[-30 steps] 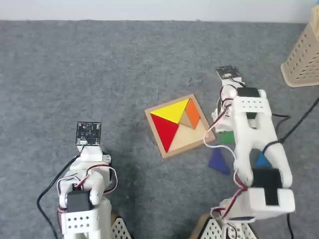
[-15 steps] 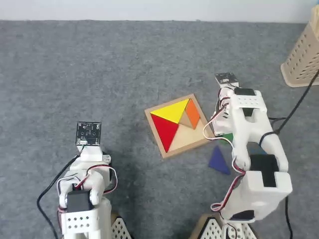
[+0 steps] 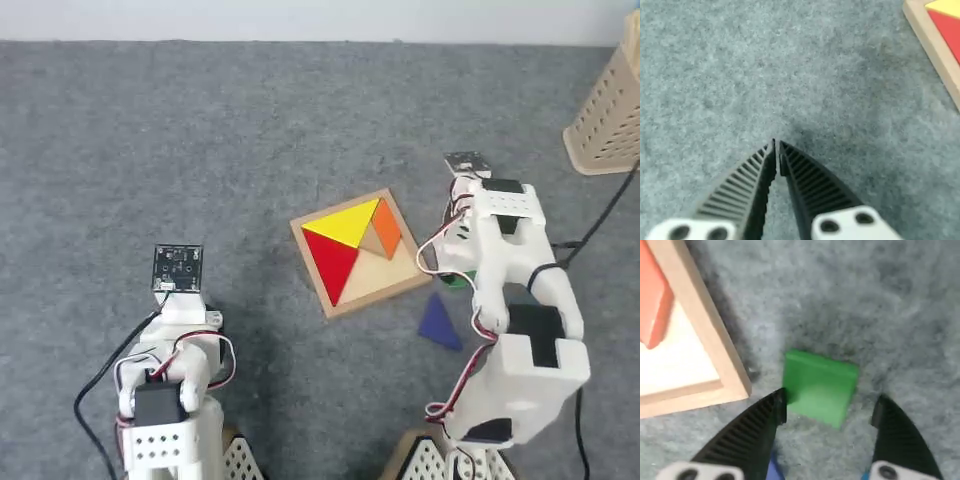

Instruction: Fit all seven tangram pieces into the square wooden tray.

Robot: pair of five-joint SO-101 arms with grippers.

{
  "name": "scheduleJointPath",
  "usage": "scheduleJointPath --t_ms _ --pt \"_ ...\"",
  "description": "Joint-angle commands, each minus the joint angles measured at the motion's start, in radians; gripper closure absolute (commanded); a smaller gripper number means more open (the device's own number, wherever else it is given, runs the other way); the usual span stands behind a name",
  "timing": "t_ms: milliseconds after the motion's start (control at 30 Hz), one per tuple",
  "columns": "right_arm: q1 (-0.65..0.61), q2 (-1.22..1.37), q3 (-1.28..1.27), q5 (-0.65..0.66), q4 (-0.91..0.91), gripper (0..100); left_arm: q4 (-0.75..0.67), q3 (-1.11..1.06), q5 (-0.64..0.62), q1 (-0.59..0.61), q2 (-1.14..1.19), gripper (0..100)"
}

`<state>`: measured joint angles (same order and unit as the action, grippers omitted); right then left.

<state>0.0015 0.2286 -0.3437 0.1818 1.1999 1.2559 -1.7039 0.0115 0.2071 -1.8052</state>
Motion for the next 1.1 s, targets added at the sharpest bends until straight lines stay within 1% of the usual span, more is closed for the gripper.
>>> scheduleJointPath --t_ms 0,100,167,267,367,567,733,833,933,1000,1067 --pt "0.010 -0.001 0.018 -0.003 0.008 71.9 0.006 0.019 -0.008 0.005 -0.021 99" --pt "0.010 0.001 0.018 -0.003 0.005 72.7 0.006 0.019 -0.008 0.005 -0.021 99" --pt "-0.001 0.022 0.018 -0.003 -0.008 75.3 0.006 0.019 -0.008 0.005 -0.021 99" --pt "-0.028 0.081 0.032 0.005 -0.012 82.1 0.006 0.019 -0.008 0.005 -0.021 99" --pt "-0.030 0.110 0.075 0.009 0.018 88.5 0.006 0.019 -0.008 0.005 -0.021 99" --pt "-0.024 0.059 0.081 0.008 0.030 99.3 0.006 0.019 -0.008 0.005 -0.021 99" --pt "0.008 -0.064 0.075 0.008 0.054 99.2 0.006 0.019 -0.008 0.005 -0.021 99" --pt "-0.001 -0.163 0.069 0.008 0.077 99.2 0.006 0.019 -0.008 0.005 -0.021 99" --pt "-0.077 -0.262 0.074 0.008 0.127 99.2 0.006 0.019 -0.008 0.005 -0.021 99" --pt "-0.170 -0.308 0.074 0.020 0.145 99.2 0.006 0.019 -0.008 0.005 -0.021 99" --pt "-0.272 -0.328 0.075 0.068 0.145 99.2 0.006 0.019 -0.008 0.005 -0.021 99"
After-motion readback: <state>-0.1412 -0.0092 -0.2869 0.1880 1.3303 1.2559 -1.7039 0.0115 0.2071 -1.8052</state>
